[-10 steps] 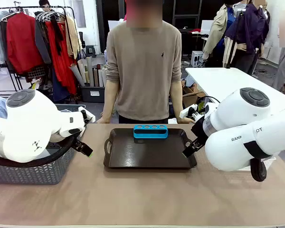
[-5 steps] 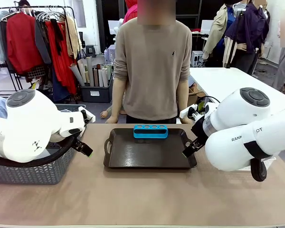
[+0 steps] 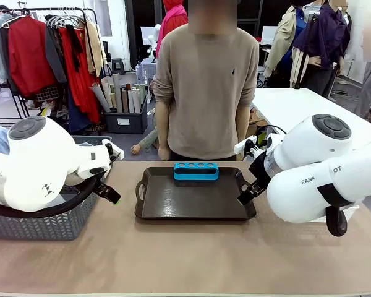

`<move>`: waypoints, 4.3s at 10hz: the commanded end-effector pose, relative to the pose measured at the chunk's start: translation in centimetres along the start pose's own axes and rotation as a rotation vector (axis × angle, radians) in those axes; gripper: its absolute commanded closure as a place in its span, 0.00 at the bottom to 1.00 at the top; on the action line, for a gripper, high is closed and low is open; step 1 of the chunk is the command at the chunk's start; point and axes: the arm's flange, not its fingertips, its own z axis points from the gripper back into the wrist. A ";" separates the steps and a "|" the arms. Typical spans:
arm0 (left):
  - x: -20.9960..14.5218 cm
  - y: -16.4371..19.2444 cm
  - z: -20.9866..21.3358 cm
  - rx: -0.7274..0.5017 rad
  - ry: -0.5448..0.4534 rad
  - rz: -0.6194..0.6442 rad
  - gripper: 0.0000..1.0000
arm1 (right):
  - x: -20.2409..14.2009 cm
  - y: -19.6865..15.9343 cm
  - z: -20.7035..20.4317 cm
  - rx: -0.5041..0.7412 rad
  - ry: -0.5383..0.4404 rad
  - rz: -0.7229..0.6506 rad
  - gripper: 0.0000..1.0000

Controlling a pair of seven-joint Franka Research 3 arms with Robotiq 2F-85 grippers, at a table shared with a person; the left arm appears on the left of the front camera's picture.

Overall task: Prepare the laboratory tools.
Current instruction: Pick up one Large Measuring Cup and place it on the Handle tray.

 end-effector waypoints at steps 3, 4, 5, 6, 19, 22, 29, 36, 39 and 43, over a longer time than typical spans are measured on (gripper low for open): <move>0.0 0.0 0.0 0.000 0.000 0.001 0.00 | 0.0 0.0 0.0 0.000 0.000 -0.001 0.00; 0.0 0.0 0.0 0.000 0.000 0.001 0.00 | 0.0 0.0 0.0 0.000 0.000 -0.001 0.00; 0.0 0.0 0.0 0.000 0.000 0.001 0.00 | 0.0 0.0 0.0 0.000 0.000 -0.001 0.00; 0.0 0.0 0.0 0.000 0.000 0.001 0.00 | 0.0 0.0 0.0 0.000 0.000 -0.001 0.00; 6.1 5.1 10.5 -0.416 -0.003 -0.212 0.00 | 7.3 -1.7 9.5 0.382 0.080 -0.009 0.00; 7.6 7.8 10.5 -0.425 -0.035 -0.206 0.00 | 8.8 -5.7 11.3 0.424 0.046 -0.035 0.00; 7.4 7.4 10.6 -0.383 -0.023 -0.192 0.00 | 8.5 -5.8 11.6 0.368 0.050 -0.050 0.00; 11.1 13.6 21.3 -0.415 -0.251 -0.306 0.00 | 16.3 -7.1 21.5 0.586 -0.073 0.102 0.00; 11.3 16.7 24.7 -0.394 -0.333 -0.285 0.00 | 17.7 -10.4 26.5 0.550 -0.206 0.185 0.00; 11.9 19.6 27.5 -0.338 -0.387 -0.242 0.00 | 17.7 -14.9 29.4 0.485 -0.288 0.243 0.00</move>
